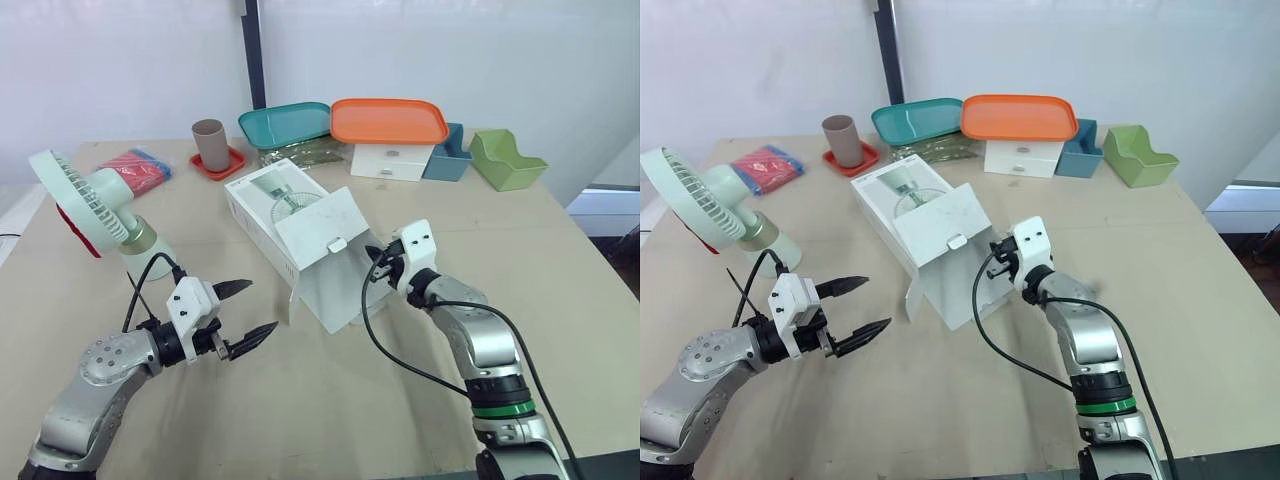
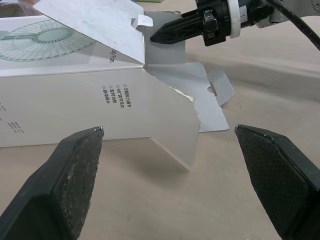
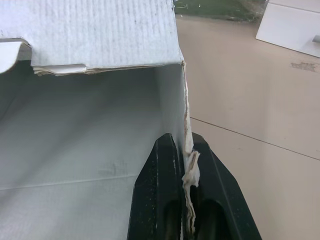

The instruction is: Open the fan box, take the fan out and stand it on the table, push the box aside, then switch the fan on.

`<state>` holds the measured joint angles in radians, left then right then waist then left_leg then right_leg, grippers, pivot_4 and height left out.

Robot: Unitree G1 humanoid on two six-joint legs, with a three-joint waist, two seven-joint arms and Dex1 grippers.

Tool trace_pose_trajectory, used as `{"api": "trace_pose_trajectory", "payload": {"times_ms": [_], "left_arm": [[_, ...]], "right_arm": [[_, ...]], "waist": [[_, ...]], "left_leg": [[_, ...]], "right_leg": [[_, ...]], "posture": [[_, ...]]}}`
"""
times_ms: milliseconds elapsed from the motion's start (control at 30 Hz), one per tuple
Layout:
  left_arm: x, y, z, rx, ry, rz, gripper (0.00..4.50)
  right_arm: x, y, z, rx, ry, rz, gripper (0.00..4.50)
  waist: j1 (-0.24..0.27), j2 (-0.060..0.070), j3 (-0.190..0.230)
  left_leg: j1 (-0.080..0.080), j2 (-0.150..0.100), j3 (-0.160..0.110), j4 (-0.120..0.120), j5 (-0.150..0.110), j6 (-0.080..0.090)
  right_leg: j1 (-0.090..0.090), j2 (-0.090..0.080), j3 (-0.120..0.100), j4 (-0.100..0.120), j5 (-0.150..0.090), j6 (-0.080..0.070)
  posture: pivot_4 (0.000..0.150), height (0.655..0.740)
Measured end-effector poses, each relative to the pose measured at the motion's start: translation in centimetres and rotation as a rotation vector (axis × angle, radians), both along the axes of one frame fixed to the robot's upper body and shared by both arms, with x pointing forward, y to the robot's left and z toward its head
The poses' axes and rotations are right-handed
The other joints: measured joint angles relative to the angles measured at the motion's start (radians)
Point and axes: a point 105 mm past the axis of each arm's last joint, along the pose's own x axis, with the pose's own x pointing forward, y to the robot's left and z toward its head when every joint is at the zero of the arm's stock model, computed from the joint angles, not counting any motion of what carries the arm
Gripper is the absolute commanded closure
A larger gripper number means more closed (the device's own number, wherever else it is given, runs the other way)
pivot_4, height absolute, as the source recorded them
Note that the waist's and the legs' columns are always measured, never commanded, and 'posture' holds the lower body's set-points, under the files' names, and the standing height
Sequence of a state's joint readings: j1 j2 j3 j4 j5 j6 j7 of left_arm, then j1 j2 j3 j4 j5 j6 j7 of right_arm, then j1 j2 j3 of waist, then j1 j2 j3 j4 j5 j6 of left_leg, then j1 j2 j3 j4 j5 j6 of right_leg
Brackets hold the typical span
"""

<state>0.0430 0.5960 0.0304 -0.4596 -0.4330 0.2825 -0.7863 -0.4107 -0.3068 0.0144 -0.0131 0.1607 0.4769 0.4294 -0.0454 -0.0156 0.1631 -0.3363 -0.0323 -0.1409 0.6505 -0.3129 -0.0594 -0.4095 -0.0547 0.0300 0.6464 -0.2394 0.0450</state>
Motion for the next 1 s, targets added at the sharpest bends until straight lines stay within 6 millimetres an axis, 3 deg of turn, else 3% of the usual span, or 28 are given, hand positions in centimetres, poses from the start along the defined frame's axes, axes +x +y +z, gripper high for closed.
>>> {"api": "trace_pose_trajectory", "payload": {"times_ms": [367,633,1000], "left_arm": [[-0.1,0.2,-0.3,-0.001,0.013,0.018,0.0],[-0.1,0.0,-0.4,-0.005,0.015,0.015,0.0],[0.0,0.0,-0.4,-0.004,0.019,0.017,0.0]], "right_arm": [[0.2,0.1,-0.6,0.018,0.019,-0.022,4.33],[0.9,2.7,-0.1,0.008,0.007,0.058,4.33],[1.9,3.0,-0.5,0.0,-0.02,0.059,4.33]], "waist": [[0.0,0.0,0.0],[-0.001,0.0,0.0],[-0.002,0.001,0.0]], "left_leg": [[0.0,0.0,0.0,0.0,0.0,0.0],[0.0,0.0,0.0,0.0,0.0,0.0],[0.0,0.001,0.001,0.0,0.0,0.0]], "right_leg": [[0.0,0.0,0.0,0.0,0.0,0.0],[0.0,0.0,0.0,0.0,0.0,0.0],[0.0,0.001,0.001,0.0,0.0,0.0]], "posture": [[0.15,0.74],[0.15,0.74],[0.15,0.74]]}}
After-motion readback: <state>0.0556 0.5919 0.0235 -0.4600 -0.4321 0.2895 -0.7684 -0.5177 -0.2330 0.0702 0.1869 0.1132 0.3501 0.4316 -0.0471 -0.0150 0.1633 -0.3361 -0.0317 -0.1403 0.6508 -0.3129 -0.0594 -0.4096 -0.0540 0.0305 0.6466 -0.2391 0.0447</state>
